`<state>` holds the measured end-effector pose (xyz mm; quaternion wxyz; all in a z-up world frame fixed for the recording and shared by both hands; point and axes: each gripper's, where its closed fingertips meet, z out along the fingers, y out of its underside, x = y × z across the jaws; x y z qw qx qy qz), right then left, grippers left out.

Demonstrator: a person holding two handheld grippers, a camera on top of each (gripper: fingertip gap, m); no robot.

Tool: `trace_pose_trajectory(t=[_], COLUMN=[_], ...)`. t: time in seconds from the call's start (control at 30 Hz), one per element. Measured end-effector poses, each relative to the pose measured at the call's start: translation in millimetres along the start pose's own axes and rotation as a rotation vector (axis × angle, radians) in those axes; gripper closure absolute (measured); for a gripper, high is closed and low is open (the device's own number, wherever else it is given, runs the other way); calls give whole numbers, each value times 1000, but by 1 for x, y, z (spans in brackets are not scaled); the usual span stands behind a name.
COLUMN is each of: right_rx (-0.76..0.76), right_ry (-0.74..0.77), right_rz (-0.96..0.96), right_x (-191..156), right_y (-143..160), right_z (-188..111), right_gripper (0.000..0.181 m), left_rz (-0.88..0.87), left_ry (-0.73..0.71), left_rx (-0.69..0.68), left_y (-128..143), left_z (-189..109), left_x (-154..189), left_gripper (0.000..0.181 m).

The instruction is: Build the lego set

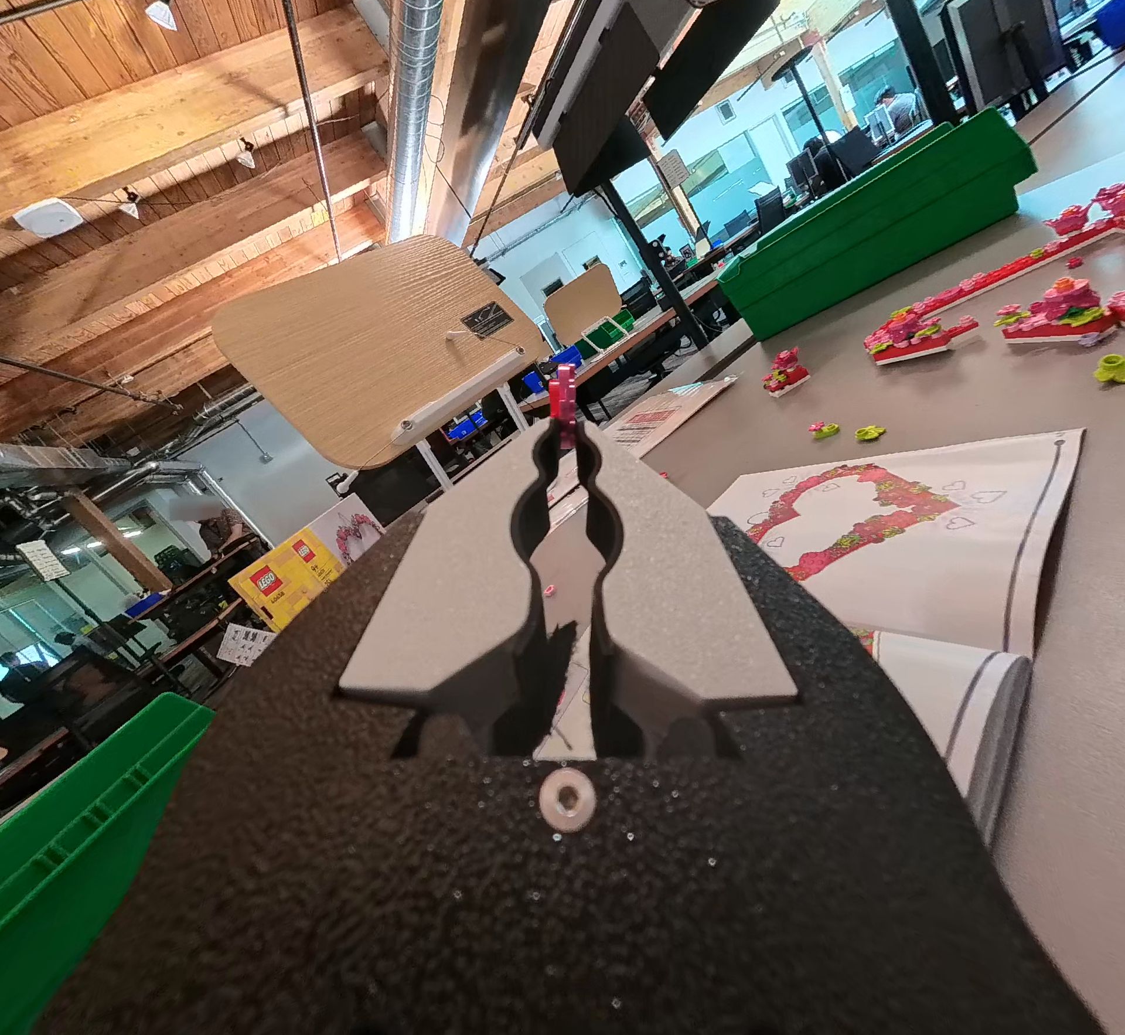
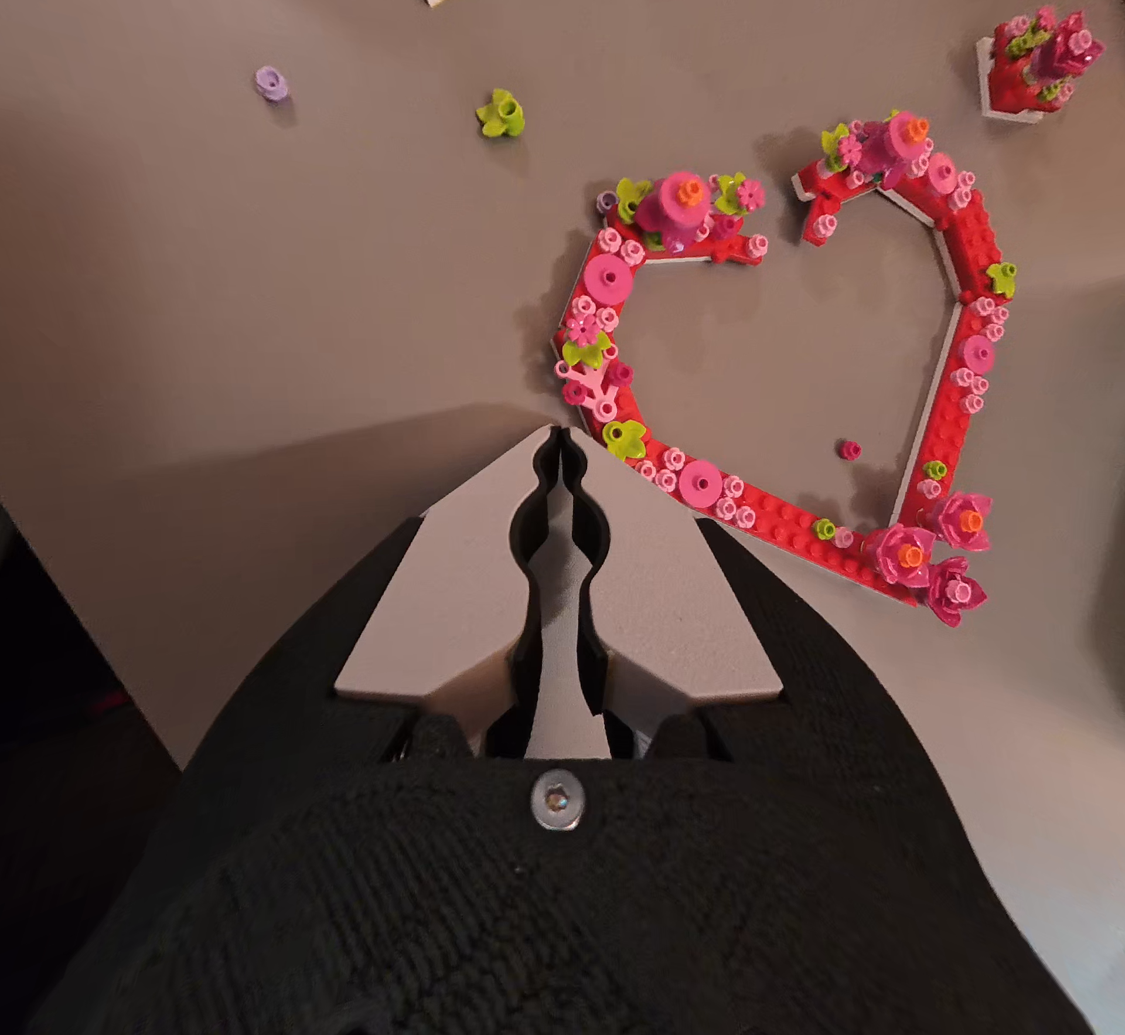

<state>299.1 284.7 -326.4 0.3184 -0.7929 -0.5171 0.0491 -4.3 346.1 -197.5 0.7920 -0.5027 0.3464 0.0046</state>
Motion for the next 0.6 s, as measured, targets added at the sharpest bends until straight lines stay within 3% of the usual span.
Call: trace_pose_trajectory(t=[0.03,0.27,0.6], right_rx=[-4,-24,71], right_ry=[-14,-1,36], right_rz=[-5,46,16], right_x=[0,17,21], right_y=[1,18,-7], right_z=[-1,-10,10], right_gripper=[181,181,181], left_rz=[0,-6,-17], left_ry=[2,6,-10], left_rx=[0,-1,-2], left_y=[0,1,2], left_z=[0,1,0], left_x=[0,1,-4], left_gripper=[179,179,179])
